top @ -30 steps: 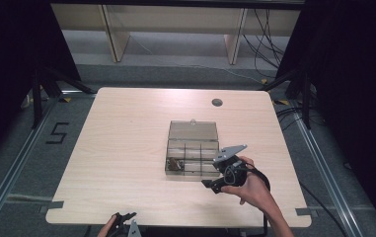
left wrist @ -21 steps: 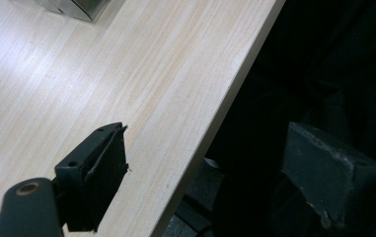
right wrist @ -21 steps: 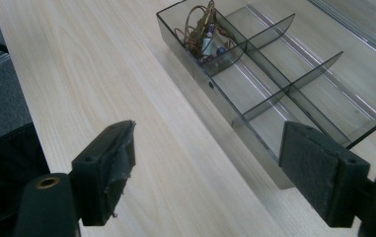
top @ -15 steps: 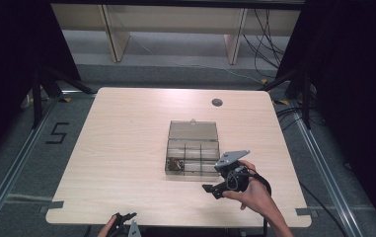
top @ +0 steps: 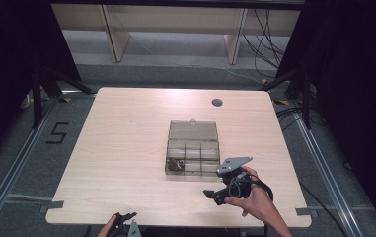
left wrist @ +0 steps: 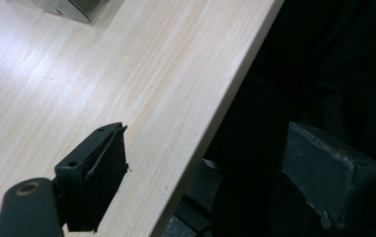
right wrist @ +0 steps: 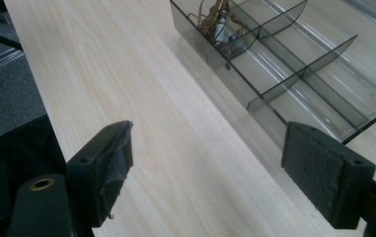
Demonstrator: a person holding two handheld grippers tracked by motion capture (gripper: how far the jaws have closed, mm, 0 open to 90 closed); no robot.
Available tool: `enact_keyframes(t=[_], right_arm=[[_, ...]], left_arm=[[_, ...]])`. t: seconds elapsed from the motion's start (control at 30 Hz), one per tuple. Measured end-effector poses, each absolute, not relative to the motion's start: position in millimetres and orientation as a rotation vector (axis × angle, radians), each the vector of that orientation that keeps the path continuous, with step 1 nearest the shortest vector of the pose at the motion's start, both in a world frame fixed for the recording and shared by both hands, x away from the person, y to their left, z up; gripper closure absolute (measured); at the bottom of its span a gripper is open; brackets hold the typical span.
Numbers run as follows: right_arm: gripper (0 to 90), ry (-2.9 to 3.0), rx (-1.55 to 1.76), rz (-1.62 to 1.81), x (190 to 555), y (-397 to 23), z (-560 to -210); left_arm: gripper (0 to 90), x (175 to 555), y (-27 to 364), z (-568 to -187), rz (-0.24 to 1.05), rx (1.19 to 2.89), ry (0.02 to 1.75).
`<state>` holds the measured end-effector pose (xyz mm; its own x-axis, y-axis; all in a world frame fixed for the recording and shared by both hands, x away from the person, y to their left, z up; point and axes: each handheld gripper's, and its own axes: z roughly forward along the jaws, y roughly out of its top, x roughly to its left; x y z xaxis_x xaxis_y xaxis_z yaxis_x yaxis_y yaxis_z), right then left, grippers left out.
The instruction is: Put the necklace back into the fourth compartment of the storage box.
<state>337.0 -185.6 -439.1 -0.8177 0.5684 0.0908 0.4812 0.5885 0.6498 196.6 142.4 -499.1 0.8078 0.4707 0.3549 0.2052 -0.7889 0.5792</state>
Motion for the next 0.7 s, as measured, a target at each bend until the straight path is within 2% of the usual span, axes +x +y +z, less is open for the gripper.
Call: enact_keyframes(t=[0.7], right_arm=[[20.6, 2.662, 0.892, 1.059, 320, -199, -453]], left_arm=[[16.2, 195, 143, -496, 0.692, 2.438, 0.501]])
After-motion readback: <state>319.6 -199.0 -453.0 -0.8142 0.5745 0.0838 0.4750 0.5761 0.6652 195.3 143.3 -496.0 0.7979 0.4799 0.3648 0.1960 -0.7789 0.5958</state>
